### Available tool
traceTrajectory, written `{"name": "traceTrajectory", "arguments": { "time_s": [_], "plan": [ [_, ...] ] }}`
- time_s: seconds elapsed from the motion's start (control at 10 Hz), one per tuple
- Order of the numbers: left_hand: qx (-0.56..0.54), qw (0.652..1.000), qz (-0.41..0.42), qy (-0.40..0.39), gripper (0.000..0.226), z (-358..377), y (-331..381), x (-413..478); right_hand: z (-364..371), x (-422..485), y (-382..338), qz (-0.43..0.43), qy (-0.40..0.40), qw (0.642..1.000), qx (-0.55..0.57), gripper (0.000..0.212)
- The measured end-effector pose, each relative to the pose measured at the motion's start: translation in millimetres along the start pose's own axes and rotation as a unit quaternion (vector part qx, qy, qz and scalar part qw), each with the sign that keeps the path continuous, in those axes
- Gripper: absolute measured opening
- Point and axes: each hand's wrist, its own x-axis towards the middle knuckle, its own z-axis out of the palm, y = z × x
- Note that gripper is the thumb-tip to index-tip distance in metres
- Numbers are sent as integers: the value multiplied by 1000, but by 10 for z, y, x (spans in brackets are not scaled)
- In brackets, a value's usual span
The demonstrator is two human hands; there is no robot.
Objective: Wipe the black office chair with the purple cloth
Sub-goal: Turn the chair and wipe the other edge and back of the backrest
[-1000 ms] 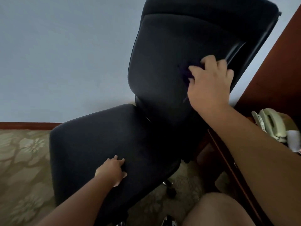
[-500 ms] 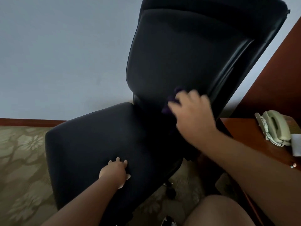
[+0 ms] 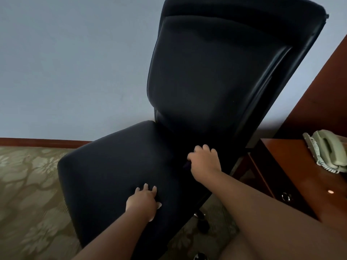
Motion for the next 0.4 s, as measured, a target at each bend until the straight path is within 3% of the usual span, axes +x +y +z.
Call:
{"name": "traceTrajectory", "arguments": {
  "time_s": [0.1, 0.2, 0.3, 0.4],
  "plan": [
    [9, 1000, 0, 9, 67, -42, 10, 15, -102, 48, -122, 58, 26, 975, 213, 43],
    [-31, 999, 1, 42, 61, -158, -108, 6, -168, 7, -152, 108, 25, 918, 380, 52],
    [-83, 993, -24, 84, 61, -282, -308, -31, -86, -113, -146, 136, 11, 877, 460, 60],
    [-92, 989, -31, 114, 65, -325, -491, -65, 128, -302, -337, 149, -17, 873, 464, 67]
  ]
}}
